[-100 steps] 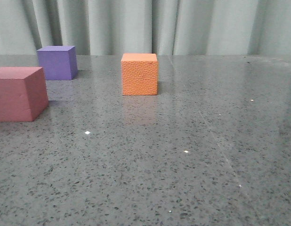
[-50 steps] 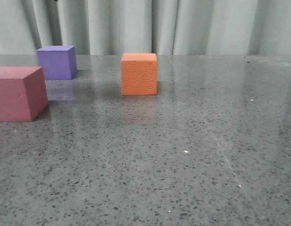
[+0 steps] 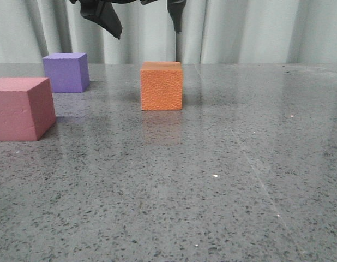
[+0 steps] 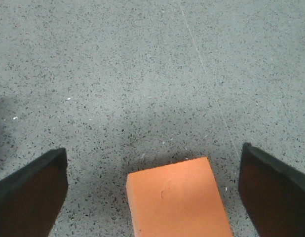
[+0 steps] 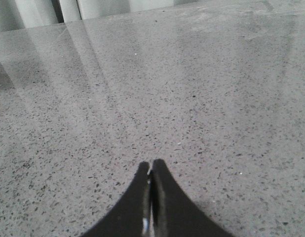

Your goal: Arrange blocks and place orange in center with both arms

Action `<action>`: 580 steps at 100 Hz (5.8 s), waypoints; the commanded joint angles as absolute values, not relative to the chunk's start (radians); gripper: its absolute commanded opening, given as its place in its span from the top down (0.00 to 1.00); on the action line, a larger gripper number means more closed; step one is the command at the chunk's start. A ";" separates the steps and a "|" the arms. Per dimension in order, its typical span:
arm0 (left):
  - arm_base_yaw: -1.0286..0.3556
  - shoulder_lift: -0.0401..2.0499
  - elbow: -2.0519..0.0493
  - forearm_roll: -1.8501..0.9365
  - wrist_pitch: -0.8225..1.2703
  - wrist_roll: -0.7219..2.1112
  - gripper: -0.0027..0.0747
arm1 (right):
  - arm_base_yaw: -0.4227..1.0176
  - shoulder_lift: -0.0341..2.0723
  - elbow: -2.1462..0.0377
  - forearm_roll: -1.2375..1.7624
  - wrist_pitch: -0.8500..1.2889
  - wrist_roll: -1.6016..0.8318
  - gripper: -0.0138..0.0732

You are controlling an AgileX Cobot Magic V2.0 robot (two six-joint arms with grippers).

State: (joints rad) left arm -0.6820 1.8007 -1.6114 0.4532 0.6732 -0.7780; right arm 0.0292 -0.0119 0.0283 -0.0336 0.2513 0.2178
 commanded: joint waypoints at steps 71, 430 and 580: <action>-0.733 1.819 -1.648 0.499 0.675 -0.879 0.12 | 0.028 -0.032 0.014 -0.046 0.165 0.209 0.91; -0.455 1.628 -1.205 0.653 0.530 -0.917 0.06 | 0.028 -0.032 0.014 -0.046 0.165 0.209 0.91; -0.485 0.302 -0.385 0.786 0.570 -0.924 0.54 | 0.028 -0.032 0.014 -0.046 0.165 0.209 0.91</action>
State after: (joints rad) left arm -0.4821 0.3478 -0.3834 0.7730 0.5880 -0.9168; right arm 0.0292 -0.0119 0.0283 -0.0336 0.2513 0.2178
